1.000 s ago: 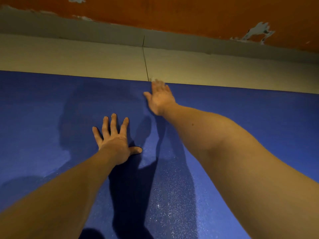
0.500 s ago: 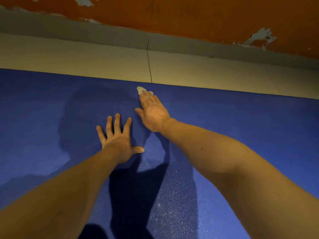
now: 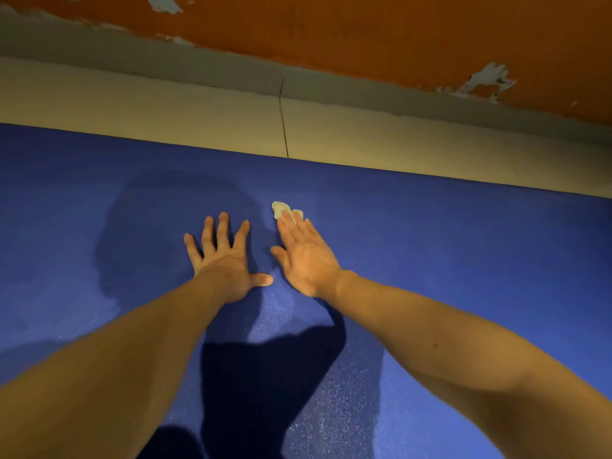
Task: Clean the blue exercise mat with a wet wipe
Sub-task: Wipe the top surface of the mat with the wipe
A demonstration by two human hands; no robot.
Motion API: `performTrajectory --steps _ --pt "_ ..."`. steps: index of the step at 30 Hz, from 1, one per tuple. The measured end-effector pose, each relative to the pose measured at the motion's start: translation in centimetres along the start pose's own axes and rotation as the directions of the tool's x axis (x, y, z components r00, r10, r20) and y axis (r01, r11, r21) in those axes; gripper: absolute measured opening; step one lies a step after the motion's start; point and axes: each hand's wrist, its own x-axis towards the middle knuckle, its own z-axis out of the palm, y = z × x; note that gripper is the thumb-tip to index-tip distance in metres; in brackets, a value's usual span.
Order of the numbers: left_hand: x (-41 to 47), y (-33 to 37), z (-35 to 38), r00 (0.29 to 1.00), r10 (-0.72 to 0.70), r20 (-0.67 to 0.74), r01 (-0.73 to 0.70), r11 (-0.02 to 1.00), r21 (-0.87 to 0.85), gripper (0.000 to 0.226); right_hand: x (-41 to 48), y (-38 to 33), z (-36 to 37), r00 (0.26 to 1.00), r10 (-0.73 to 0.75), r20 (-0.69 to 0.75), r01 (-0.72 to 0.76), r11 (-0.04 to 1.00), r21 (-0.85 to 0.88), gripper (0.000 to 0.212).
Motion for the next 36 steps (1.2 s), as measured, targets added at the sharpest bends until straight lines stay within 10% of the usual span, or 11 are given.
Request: performTrajectory --steps 6,14,20,25,29,36 --pt "-0.2 0.0 0.1 1.0 -0.005 -0.016 0.005 1.0 0.011 0.122 -2.3 6.3 -1.9 0.925 0.379 -0.003 -0.378 0.922 -0.08 0.071" --pt "-2.2 1.7 -0.3 0.992 -0.034 -0.124 0.037 0.999 0.025 0.104 -8.6 -2.2 0.9 0.988 0.142 -0.053 -0.127 0.967 0.221 0.066" --pt "-6.9 1.2 2.7 0.932 0.12 -0.342 -0.181 0.972 -0.152 0.059 -14.2 -5.4 -0.9 0.889 0.447 -0.098 -0.275 0.694 0.665 0.037" --pt "-11.8 2.1 4.8 0.974 0.048 -0.219 -0.164 0.821 -0.548 0.04 -17.8 -6.5 -1.3 0.827 0.562 -0.016 -0.296 0.458 0.838 0.026" --pt "-15.3 2.8 5.6 0.999 0.033 -0.008 -0.022 0.442 -0.897 0.035 -20.1 -7.7 -0.8 0.814 0.579 0.043 -0.321 0.387 0.864 0.031" --pt "-19.2 3.3 6.5 0.999 0.051 0.011 -0.013 0.445 -0.896 0.012 -23.9 -8.9 -0.4 0.81 0.571 0.134 -0.388 0.351 0.852 0.027"
